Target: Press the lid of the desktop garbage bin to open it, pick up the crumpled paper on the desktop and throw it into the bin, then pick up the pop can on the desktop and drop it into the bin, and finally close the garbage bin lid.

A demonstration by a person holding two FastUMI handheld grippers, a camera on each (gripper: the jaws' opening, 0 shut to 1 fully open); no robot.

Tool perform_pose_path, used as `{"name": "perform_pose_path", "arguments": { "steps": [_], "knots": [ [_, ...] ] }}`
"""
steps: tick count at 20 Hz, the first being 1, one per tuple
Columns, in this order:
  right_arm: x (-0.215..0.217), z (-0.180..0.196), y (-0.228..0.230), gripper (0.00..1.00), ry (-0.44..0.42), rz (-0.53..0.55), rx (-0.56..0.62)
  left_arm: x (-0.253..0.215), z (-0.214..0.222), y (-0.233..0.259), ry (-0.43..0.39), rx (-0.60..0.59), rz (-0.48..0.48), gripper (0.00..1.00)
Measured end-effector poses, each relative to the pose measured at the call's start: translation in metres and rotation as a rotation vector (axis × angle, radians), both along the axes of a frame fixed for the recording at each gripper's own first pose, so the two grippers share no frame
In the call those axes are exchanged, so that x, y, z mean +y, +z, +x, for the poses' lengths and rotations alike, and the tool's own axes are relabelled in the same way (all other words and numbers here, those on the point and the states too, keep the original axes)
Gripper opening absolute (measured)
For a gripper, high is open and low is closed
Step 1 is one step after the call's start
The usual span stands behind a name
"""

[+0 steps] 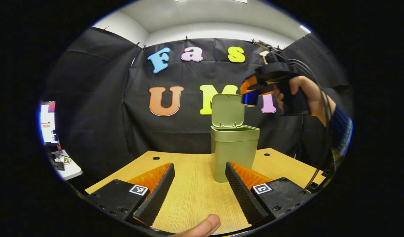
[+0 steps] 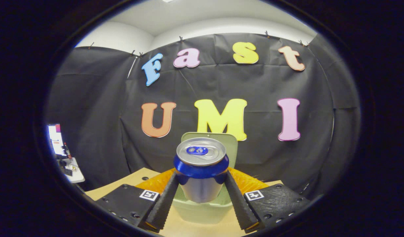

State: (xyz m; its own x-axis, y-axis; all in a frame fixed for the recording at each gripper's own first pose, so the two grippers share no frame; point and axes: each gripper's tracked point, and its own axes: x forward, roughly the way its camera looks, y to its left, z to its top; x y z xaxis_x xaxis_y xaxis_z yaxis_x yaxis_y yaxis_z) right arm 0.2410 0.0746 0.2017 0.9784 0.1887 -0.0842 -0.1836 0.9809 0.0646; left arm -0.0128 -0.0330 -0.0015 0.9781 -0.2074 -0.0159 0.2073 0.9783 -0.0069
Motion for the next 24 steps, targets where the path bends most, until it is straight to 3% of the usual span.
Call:
{"name": "perform_pose_path", "arguments": {
  "steps": [2,8,9,12,20,22,24],
  "knots": [
    [0.017,0.027,0.002,0.8,0.012,0.01,0.03,0.0,0.0,0.003,-0.025,-0.003,-0.026,0.99],
    [0.018,0.083,-0.034,0.8,-0.112,-0.133,0.099,0.035,0.006,0.009,0.033,-0.02,-0.033,0.99],
    [0.02,0.087,-0.04,0.81,-0.116,-0.128,0.116,0.039,0.006,0.009,0.036,-0.019,-0.05,0.95],
    [0.018,0.093,-0.047,0.81,-0.139,-0.125,0.131,0.049,0.01,0.009,0.049,-0.006,-0.084,1.0],
    [0.004,0.093,-0.056,0.81,-0.143,-0.105,0.158,0.048,0.008,0.012,0.047,-0.01,-0.079,0.99],
    [-0.002,0.093,-0.053,0.91,-0.161,-0.113,0.144,0.04,0.007,0.012,0.022,-0.015,-0.076,0.99],
    [-0.007,0.091,-0.045,0.94,-0.179,-0.112,0.123,0.038,0.006,0.011,0.006,-0.016,-0.073,0.99]
  ]
}}
